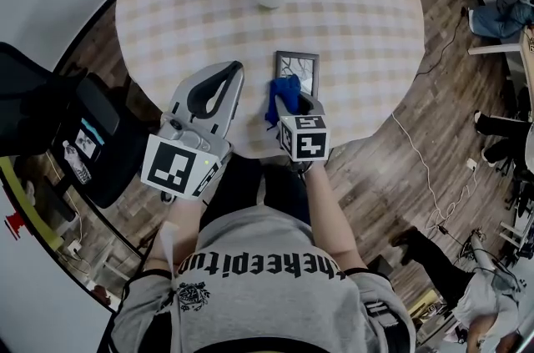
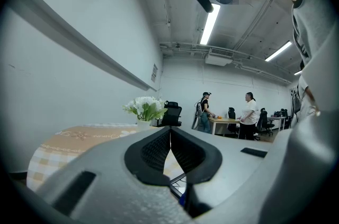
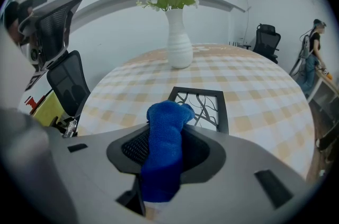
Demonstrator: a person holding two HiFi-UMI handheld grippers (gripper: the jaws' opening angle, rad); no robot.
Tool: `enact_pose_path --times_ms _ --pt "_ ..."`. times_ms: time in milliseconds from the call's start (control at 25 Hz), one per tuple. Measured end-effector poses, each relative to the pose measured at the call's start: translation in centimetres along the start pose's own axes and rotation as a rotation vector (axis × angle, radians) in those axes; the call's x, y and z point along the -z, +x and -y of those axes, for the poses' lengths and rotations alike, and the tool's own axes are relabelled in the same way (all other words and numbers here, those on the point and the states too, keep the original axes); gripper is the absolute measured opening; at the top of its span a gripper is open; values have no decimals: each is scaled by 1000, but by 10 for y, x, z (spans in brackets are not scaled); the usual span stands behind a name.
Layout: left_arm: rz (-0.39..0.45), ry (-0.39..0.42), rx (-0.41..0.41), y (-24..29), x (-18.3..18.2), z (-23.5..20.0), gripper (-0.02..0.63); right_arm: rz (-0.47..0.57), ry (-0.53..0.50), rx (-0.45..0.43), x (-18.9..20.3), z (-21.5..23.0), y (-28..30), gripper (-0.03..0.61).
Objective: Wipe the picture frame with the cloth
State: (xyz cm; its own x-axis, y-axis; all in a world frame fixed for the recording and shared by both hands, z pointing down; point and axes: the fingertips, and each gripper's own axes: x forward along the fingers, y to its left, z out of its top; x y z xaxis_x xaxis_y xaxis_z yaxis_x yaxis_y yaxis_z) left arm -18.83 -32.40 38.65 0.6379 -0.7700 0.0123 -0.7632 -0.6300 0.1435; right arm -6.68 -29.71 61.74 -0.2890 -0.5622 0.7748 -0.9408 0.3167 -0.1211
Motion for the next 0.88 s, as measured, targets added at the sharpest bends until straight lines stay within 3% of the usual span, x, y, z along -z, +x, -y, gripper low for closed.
enact_pose_path --times_ms 880 --pt "1 23 15 14 -3 37 17 25 17 88 17 63 -29 149"
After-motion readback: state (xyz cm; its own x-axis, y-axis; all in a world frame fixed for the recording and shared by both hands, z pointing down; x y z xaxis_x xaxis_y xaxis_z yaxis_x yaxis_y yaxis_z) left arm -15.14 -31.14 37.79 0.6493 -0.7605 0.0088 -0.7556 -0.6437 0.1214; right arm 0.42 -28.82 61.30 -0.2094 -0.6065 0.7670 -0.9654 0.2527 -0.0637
